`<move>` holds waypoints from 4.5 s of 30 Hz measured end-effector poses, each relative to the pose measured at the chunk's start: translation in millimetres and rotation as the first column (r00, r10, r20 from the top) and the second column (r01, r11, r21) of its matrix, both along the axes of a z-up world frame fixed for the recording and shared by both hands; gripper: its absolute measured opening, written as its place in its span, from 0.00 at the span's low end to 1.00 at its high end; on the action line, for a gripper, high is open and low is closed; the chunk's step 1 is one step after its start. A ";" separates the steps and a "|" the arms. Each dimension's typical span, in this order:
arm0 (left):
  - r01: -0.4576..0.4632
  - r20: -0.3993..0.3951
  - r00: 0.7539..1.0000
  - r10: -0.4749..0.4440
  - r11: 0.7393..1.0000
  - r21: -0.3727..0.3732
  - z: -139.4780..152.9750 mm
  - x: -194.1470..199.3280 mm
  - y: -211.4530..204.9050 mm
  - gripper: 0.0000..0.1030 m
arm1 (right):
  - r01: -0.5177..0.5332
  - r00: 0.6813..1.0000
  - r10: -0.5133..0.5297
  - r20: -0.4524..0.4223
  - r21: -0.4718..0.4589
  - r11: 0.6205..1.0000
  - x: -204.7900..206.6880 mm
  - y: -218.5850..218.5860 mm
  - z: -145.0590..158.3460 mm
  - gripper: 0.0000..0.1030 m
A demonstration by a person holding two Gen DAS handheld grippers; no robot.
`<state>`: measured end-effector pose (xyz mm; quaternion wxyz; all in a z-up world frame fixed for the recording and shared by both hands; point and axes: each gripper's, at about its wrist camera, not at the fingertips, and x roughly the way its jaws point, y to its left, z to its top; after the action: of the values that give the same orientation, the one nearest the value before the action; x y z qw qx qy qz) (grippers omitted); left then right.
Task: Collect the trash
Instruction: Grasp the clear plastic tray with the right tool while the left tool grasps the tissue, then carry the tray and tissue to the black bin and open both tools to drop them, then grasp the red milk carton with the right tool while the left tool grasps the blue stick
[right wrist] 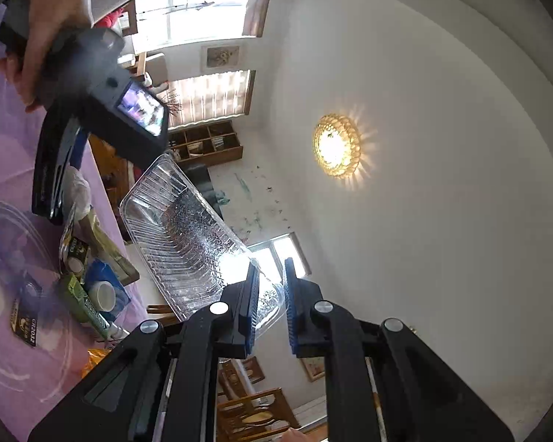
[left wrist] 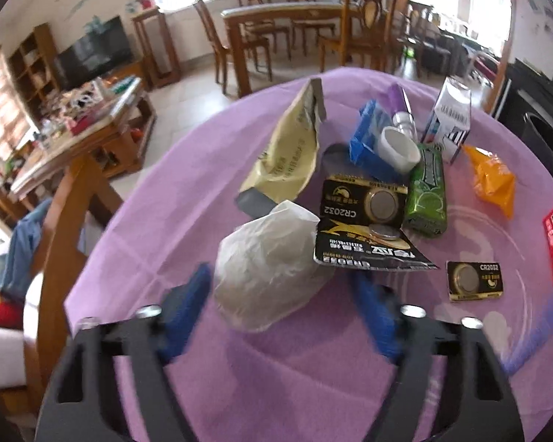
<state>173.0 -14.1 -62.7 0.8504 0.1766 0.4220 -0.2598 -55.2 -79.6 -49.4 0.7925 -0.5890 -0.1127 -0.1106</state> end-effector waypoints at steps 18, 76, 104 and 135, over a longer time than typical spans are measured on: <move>-0.044 0.019 0.999 0.050 0.970 -0.240 33.2 -50.3 35.1 0.21 | 0.064 0.953 0.084 -0.290 0.467 0.882 8.9 -47.0 86.2 0.13; 0.440 -0.018 0.879 -0.477 0.825 -0.354 -8.0 -199.1 -512.8 0.68 | 0.566 0.822 -0.019 -0.569 0.821 -0.074 -126.6 -475.4 -18.5 0.17; 0.218 0.152 0.973 -0.172 0.901 -0.375 49.6 -197.8 -196.6 0.83 | 0.523 0.727 0.446 -0.522 0.842 0.134 -43.0 -300.6 18.4 0.95; 0.238 -0.054 0.969 -0.242 0.968 -0.075 -7.5 -132.2 -52.0 0.19 | 0.486 0.371 0.598 -0.711 0.697 0.527 10.0 -136.9 -38.0 0.85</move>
<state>40.8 -66.1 -70.2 0.8046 0.1889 0.4150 -0.3804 -45.2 -216.5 -87.4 0.8851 -0.0686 0.3967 0.2336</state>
